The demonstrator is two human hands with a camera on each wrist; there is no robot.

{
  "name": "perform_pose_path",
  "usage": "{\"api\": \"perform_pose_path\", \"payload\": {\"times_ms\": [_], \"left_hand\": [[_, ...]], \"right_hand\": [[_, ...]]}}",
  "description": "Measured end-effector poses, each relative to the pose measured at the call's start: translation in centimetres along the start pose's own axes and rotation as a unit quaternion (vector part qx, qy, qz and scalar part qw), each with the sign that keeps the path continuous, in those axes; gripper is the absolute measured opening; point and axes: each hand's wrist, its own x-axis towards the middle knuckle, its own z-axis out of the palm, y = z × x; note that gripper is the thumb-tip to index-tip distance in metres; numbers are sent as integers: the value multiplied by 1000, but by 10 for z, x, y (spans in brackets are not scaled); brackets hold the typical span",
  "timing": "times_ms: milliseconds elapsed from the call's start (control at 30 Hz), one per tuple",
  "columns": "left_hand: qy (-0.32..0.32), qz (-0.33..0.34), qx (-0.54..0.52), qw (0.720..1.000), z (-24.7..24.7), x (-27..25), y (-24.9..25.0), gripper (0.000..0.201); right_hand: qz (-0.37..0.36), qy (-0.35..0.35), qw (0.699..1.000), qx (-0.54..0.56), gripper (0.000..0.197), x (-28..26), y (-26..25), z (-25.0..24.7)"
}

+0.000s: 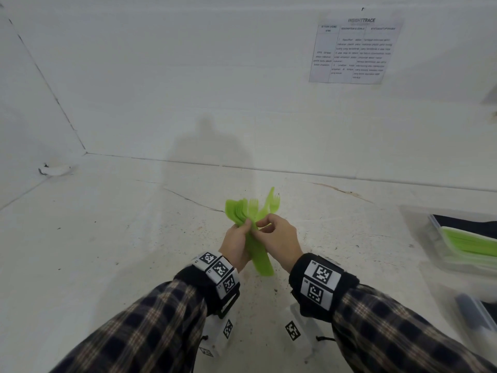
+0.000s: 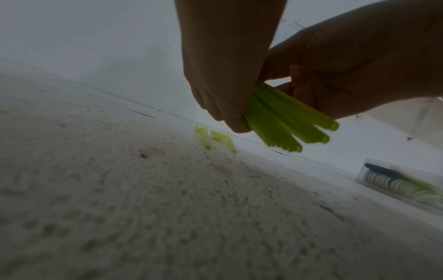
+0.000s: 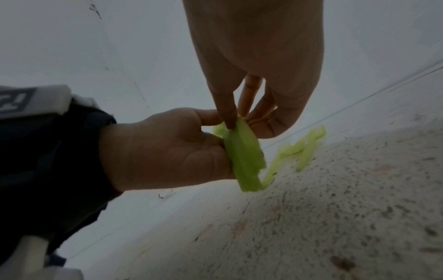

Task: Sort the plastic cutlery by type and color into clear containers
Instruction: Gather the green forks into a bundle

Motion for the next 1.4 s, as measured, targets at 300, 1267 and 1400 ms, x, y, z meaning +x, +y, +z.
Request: {"api": "perform_pose_path", "payload": {"times_ms": [300,1267,1400], "left_hand": [[-47,-66,26,996,-11,1,5,41],[92,-5,-10,996,-25,33,22,9],[101,-5,-8,995,-26,35,26,10]], "right_hand": [[-29,-29,998,-44,5,0,0,0],[154,-74,918,-358,25,82,15,-3],[207,-20,936,-285,15,91,17,-7]]}}
